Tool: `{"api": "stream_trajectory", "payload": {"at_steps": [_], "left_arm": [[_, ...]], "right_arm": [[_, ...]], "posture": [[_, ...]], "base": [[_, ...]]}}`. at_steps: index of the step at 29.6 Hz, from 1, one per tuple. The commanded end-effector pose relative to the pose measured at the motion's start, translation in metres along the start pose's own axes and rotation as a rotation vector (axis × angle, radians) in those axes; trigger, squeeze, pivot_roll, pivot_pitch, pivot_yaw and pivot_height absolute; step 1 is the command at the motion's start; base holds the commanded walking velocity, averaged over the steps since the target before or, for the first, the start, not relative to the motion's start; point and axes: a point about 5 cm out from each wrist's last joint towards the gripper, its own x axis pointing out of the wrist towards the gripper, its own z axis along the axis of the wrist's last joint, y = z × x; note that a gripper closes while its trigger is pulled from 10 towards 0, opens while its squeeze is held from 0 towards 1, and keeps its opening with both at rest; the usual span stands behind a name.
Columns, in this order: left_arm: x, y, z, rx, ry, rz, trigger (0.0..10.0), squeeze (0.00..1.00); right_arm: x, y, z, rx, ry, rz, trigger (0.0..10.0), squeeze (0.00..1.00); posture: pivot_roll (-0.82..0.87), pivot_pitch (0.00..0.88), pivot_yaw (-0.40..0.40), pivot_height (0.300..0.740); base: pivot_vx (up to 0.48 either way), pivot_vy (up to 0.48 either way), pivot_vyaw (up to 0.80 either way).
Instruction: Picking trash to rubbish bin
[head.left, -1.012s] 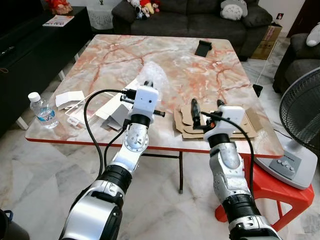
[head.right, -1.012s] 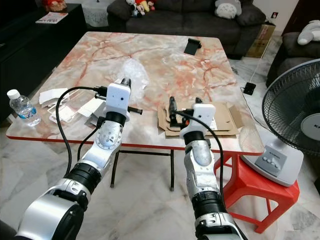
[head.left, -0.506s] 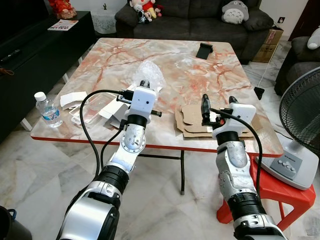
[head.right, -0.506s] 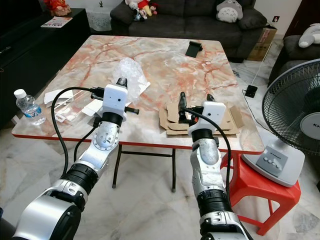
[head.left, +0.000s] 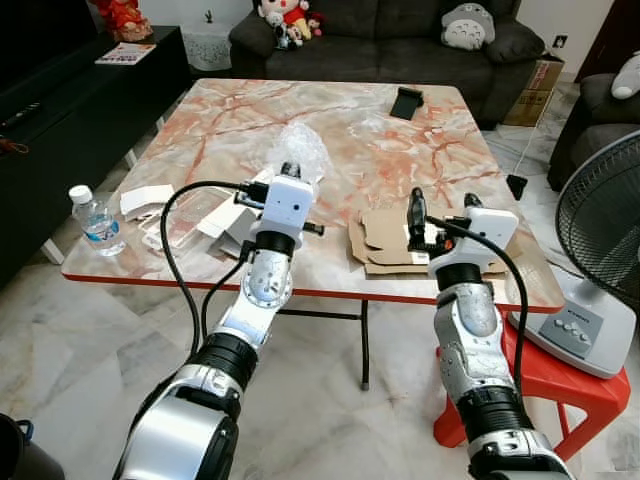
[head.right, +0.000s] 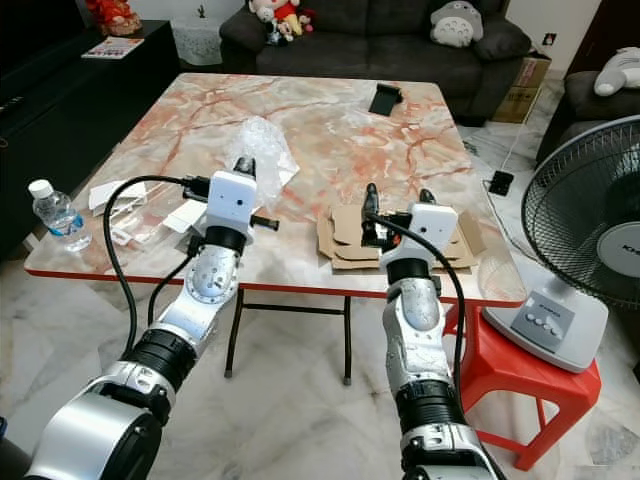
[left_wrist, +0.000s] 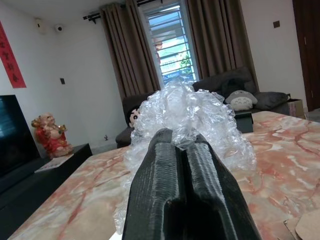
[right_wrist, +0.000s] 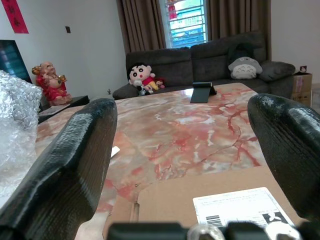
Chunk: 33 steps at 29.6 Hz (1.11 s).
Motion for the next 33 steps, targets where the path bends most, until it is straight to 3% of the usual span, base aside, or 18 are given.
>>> {"api": "stream_trajectory", "payload": {"at_steps": [1, 26, 32, 33], "left_arm": [[0.001, 0.001, 0.003, 0.002, -0.014, 0.008, 10.0, 0.0], [0.0, 0.001, 0.001, 0.002, 0.004, 0.007, 10.0, 0.0], [-0.008, 0.005, -0.015, -0.019, 0.091, 0.008, 10.0, 0.0], [-0.016, 0.008, -0.03, -0.003, 0.165, -0.006, 10.0, 0.0]], "right_arm": [[0.0, -0.004, 0.005, -0.007, -0.024, -0.014, 10.0, 0.0], [-0.001, -0.009, 0.003, -0.014, -0.014, -0.031, 10.0, 0.0], [-0.006, -0.018, -0.003, -0.021, 0.017, -0.054, 10.0, 0.0], [-0.01, -0.026, -0.009, -0.026, 0.052, -0.066, 10.0, 0.0]], "posture": [[-0.17, 0.006, -0.008, 0.74], [-0.17, 0.026, -0.007, 0.74], [-0.17, 0.031, -0.009, 0.74], [-0.17, 0.032, -0.009, 0.74]], "base": [[-0.281, 0.0, 0.0], [-0.275, 0.0, 0.0], [-0.165, 0.0, 0.0], [0.0, 0.0, 0.0]]}}
